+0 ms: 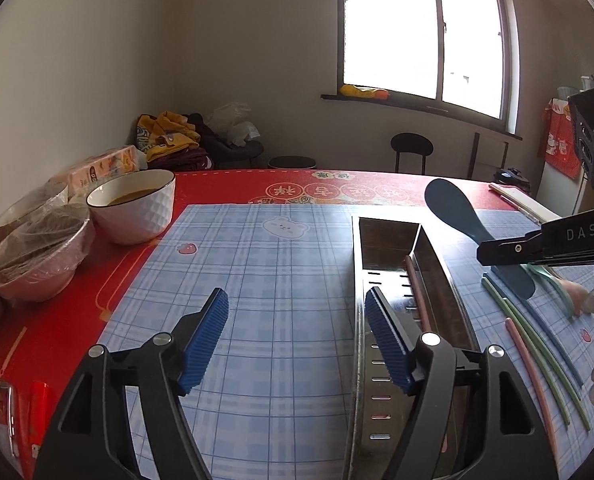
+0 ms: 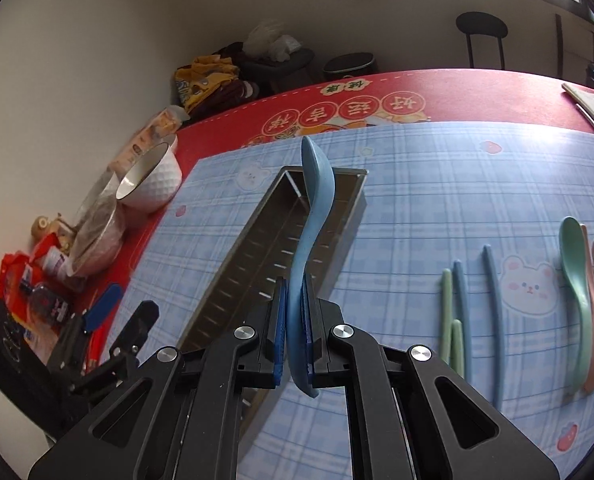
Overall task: Organize utensils
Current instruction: 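Carry the blue spoon into the steel tray with the right tool and open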
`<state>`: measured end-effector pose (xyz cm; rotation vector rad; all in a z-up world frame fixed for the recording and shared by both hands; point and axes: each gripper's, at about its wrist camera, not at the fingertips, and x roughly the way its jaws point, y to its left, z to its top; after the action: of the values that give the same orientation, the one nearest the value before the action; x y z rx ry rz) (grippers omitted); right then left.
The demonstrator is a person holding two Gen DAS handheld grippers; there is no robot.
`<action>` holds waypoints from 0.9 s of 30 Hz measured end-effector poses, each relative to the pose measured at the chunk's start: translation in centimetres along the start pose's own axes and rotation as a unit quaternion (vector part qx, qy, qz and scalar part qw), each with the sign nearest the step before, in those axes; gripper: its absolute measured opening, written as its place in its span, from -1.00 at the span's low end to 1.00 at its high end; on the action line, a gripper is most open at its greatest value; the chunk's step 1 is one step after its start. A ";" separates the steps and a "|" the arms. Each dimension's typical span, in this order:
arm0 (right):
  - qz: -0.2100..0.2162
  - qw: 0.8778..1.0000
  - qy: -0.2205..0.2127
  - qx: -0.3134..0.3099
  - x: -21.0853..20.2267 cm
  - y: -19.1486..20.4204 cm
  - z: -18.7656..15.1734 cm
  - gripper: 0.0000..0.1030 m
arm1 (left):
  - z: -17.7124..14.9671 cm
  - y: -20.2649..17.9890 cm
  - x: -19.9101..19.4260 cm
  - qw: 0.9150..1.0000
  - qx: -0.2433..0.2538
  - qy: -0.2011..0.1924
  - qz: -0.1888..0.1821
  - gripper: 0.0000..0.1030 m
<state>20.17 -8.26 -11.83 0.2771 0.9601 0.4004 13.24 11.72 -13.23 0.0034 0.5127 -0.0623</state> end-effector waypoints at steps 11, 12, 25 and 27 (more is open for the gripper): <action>-0.042 0.997 0.062 0.033 6.3 2.4 1.1 -0.85 | -0.2 0.4 0.0 1.000 -0.015 0.006 0.002 0.53; -0.044 0.997 0.063 0.032 6.6 2.5 1.2 -0.85 | -0.2 0.5 0.0 1.000 -0.017 0.006 0.001 0.53; -0.049 0.994 0.086 0.054 9.3 2.1 1.9 -0.83 | -0.1 1.3 0.6 0.999 -0.034 0.013 0.006 0.52; -0.046 0.993 0.089 0.054 9.4 2.1 1.9 -0.82 | -0.1 1.3 0.6 0.999 -0.036 0.012 0.005 0.52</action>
<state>26.17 -2.29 -16.88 0.2979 1.1677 0.2926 13.81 13.02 -13.60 -0.0628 0.5395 -0.0340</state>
